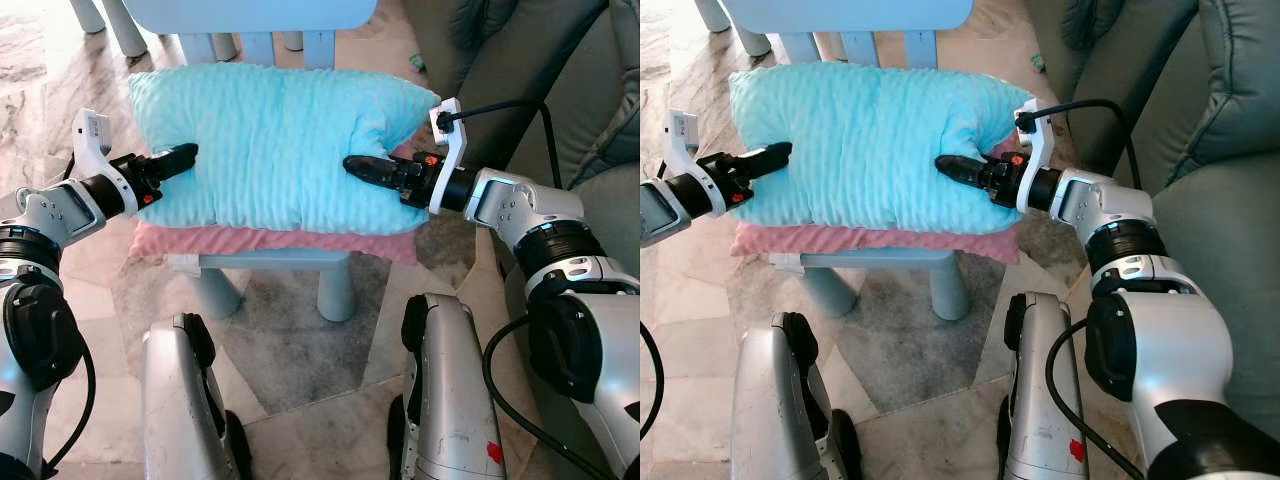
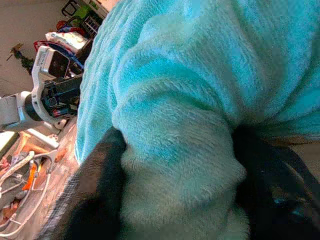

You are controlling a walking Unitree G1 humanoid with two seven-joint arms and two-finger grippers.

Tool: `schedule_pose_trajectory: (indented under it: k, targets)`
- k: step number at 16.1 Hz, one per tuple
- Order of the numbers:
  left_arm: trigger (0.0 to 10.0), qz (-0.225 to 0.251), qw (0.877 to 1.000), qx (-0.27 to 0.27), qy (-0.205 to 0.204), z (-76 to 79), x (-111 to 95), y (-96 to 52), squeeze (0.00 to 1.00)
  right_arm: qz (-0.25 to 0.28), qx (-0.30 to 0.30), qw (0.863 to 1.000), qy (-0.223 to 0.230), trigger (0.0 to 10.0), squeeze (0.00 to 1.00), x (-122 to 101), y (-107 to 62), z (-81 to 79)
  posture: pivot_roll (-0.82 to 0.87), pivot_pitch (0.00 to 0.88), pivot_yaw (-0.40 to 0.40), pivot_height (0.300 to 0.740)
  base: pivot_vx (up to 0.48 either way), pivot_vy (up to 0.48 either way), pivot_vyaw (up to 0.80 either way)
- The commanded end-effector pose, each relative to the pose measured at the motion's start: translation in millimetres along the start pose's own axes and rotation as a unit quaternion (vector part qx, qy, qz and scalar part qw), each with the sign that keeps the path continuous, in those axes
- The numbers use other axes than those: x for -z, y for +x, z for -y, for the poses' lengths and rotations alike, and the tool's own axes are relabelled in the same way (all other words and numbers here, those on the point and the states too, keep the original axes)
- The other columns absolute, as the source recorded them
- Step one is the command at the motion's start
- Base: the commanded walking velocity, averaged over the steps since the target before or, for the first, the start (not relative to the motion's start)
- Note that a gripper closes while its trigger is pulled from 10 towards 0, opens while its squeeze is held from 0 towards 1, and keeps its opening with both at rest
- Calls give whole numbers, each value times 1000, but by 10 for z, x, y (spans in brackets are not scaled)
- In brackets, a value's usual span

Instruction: Move the pillow to the sofa

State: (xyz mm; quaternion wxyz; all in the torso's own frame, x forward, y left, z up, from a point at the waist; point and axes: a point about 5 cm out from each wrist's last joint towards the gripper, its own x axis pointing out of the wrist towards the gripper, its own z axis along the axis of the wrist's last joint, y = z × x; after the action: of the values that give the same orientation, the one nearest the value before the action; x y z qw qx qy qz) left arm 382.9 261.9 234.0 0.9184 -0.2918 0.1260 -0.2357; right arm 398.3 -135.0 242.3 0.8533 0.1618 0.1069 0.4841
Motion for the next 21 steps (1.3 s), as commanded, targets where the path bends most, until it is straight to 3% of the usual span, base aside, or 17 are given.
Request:
schedule_pose_trajectory:
  k: [1, 13, 18, 21]
  targets:
    - [0, -29, 999, -14, -5, -79, 117, -29, 0, -15, -21, 1000, 10, 0, 0, 111, 47, -26, -37, 296, 26, 375, 0, 0, 0]
    - [0, -18, 1000, -20, 8, -148, 149, -67, 0, 7, -16, 1000, 1, 0, 0, 86, 75, -38, -42, 297, 30, 375, 0, 0, 0]
    - [0, -22, 998, -27, 61, -161, 247, 7, 0, 20, -4, 1000, 3, 0, 0, 123, 53, -15, -43, 271, 30, 375, 0, 0, 0]
    - [0, 24, 993, -44, 110, -154, 214, 50, 0, 50, 21, 998, -10, 0, 0, 118, 10, 5, -39, 228, 22, 375, 0, 0, 0]
